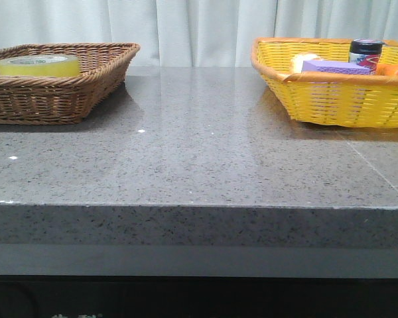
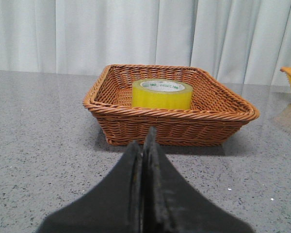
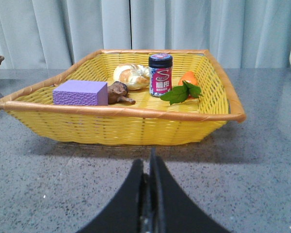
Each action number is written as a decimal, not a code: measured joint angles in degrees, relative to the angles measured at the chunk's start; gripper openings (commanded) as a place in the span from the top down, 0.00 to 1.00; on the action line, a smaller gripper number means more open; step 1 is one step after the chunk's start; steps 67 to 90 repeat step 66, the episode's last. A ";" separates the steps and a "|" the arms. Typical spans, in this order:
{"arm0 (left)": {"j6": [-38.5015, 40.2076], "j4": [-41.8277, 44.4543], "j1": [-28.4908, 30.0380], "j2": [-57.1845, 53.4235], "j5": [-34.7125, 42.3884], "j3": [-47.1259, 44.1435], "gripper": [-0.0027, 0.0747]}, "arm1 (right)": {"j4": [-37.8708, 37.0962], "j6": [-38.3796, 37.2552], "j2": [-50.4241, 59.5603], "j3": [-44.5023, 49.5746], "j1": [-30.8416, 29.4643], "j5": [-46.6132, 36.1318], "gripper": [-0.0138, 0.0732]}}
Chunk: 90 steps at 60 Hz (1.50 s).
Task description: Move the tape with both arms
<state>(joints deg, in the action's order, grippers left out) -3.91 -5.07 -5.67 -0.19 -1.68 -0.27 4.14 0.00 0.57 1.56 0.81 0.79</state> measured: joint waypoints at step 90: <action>0.00 0.00 0.00 0.00 0.00 0.00 0.99 | -0.84 0.00 0.00 0.00 -0.82 -1.32 0.92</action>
